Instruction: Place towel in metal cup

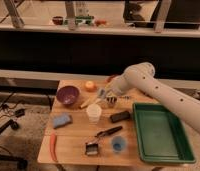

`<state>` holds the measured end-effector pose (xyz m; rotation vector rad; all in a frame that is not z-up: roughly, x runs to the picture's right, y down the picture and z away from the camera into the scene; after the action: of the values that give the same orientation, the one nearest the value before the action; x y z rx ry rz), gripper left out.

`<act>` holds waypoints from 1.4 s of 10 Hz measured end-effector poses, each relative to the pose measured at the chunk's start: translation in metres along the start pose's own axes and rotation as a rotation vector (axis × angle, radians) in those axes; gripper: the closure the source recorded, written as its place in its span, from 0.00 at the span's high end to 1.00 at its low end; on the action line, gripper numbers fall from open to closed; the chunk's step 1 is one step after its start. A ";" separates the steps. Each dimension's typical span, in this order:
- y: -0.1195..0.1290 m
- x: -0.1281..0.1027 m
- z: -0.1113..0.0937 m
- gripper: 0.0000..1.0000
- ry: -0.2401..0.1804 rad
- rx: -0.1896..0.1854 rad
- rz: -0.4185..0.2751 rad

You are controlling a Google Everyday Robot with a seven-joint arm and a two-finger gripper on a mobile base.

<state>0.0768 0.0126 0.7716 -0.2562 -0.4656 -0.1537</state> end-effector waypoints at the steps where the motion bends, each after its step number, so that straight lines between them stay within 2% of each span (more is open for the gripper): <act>1: 0.000 0.005 -0.002 0.08 0.005 0.003 0.011; 3: 0.000 0.019 -0.006 0.08 0.022 0.016 0.054; 12: 0.000 0.018 -0.004 0.08 0.020 0.014 0.053; 14: -0.002 0.021 -0.001 0.08 0.009 0.017 0.062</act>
<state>0.0956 0.0083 0.7807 -0.2534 -0.4491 -0.0900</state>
